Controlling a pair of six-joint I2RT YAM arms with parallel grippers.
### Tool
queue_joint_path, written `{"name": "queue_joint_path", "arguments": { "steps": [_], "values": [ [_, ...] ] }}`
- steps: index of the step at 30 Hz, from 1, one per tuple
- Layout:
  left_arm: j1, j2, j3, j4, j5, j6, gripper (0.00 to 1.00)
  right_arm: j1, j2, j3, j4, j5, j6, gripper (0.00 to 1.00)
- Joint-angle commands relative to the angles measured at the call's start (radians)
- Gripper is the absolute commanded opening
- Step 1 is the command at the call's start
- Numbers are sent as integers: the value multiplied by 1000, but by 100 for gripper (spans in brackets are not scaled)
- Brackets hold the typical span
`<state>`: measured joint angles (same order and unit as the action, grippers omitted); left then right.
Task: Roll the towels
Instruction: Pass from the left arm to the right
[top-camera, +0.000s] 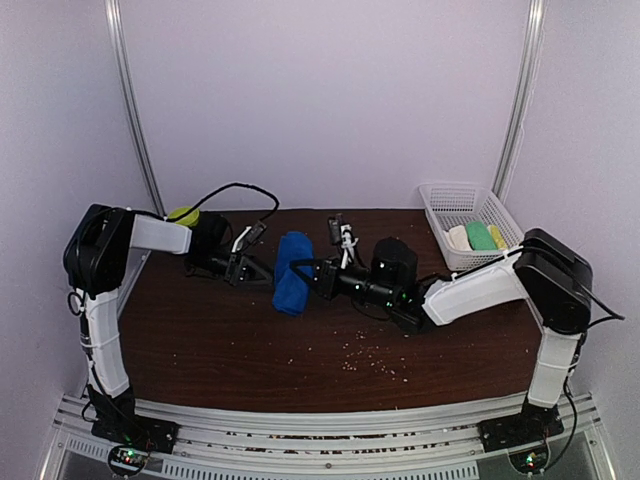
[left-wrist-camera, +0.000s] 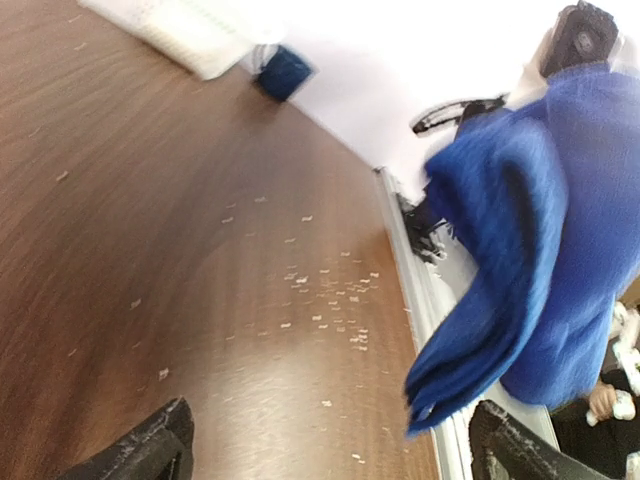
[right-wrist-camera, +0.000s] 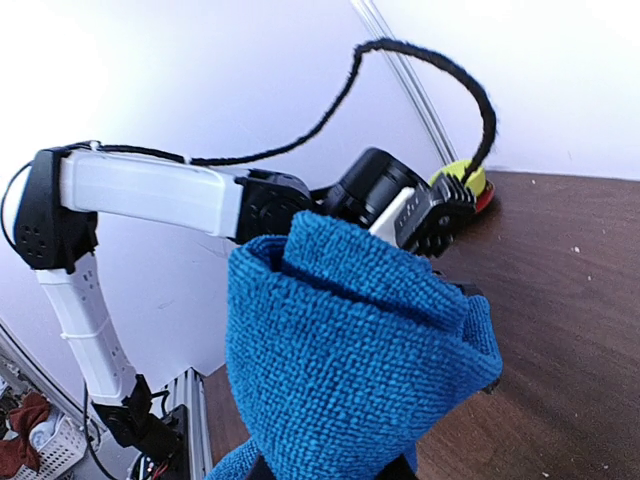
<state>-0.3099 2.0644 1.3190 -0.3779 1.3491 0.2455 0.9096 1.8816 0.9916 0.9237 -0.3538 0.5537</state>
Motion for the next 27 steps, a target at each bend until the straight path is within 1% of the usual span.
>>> {"name": "queue_joint_path", "arguments": {
  "steps": [1, 3, 4, 5, 6, 12, 17, 20, 23, 27],
  "values": [
    [5, -30, 84, -223, 168, 277, 98, 2, -108, -19, -41, -42, -63, 0],
    [3, -6, 154, -451, 212, 486, 98, 2, -122, -14, -61, -41, -74, 0],
    [2, 18, 206, -636, 227, 666, 98, 0, -121, -11, -69, -42, -79, 0],
    [1, 50, 263, -863, 236, 881, 98, 1, -117, -5, -70, -43, -80, 0],
    [-6, 72, 300, -957, 242, 946, 98, 1, -110, 0, -72, -50, -81, 0],
    [-69, 74, 309, -971, 217, 923, 98, 0, -66, 30, -72, -50, -84, 0],
    [-88, 70, 294, -969, 224, 922, 98, -1, -72, 34, -63, -57, -87, 0],
    [-93, 92, 294, -969, 234, 924, 98, -1, -75, 39, -63, -55, -81, 0],
    [-102, 108, 296, -969, 233, 924, 98, -1, -77, 40, -79, 0, -83, 0],
    [-110, 122, 306, -969, 230, 910, 98, -1, -59, 81, -194, 121, -103, 0]
  ]
}}
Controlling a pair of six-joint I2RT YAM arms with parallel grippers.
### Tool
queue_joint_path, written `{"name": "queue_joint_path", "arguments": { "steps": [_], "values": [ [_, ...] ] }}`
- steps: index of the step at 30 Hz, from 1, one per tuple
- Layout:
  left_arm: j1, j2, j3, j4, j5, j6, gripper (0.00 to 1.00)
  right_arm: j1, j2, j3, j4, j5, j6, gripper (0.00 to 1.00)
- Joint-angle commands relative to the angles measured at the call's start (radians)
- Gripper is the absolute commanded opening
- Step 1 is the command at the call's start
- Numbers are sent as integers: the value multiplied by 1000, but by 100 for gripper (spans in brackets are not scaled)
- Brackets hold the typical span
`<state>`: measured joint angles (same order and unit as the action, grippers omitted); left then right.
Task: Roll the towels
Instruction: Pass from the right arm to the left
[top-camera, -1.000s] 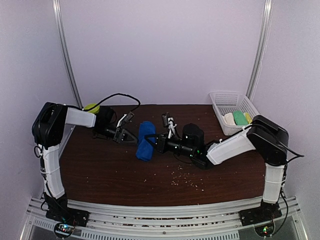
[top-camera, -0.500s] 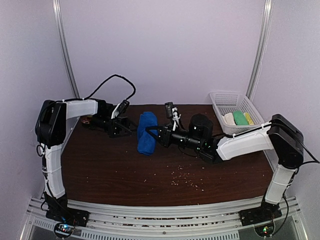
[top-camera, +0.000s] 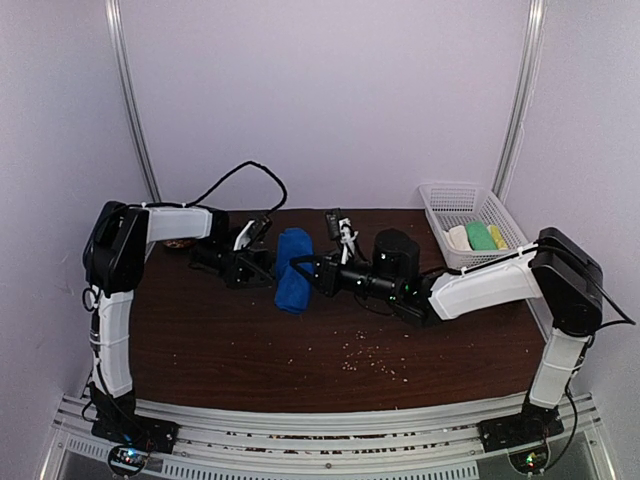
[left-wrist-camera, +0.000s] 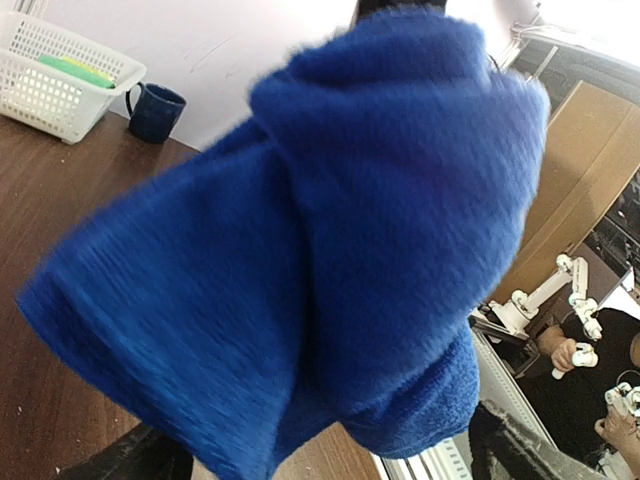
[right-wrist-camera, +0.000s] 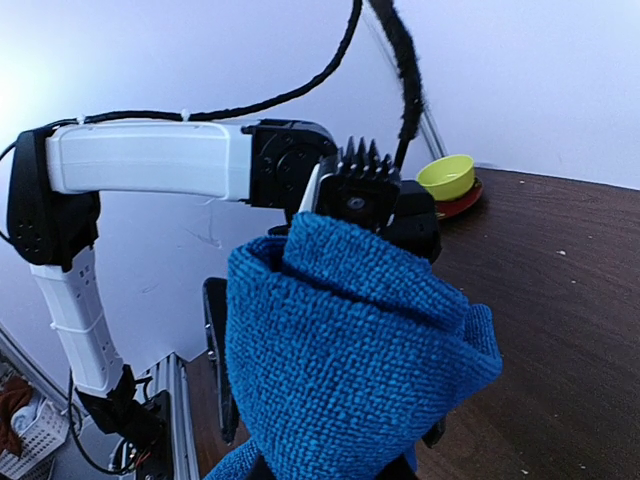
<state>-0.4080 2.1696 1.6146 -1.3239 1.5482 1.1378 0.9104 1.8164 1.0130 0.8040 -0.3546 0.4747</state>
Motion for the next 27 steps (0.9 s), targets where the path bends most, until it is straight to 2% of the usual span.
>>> {"name": "queue_joint_path", "arguments": {
  "steps": [1, 5, 8, 14, 19, 21, 23, 24, 27],
  "values": [
    [-12, 18, 13, -23, 30, 13, 98, -2, 12, 70, -103, 144, -28, 0],
    [-12, 24, 23, -22, 26, -7, 98, -2, 30, 99, -172, 210, -38, 0],
    [-14, 32, 28, -21, 31, -15, 96, -2, 54, 114, -176, 196, -31, 0],
    [-18, 64, 46, -22, 29, -39, 84, -1, 69, 127, -161, 153, -23, 0],
    [-17, 131, 83, -22, 17, -92, 79, 9, 74, 152, -209, 176, -48, 0],
    [-18, 144, 83, -23, 16, -90, 82, 10, 66, 133, -162, 123, -28, 0],
    [-16, 143, 80, -23, 12, -77, 95, 7, 51, 116, -115, 63, -4, 0],
    [-14, 137, 78, -23, 15, -69, 97, 7, 41, 110, -99, 43, 9, 0],
    [-11, 94, 64, -21, 28, -40, 98, 5, 27, 105, -56, -31, 44, 0]
  ]
}}
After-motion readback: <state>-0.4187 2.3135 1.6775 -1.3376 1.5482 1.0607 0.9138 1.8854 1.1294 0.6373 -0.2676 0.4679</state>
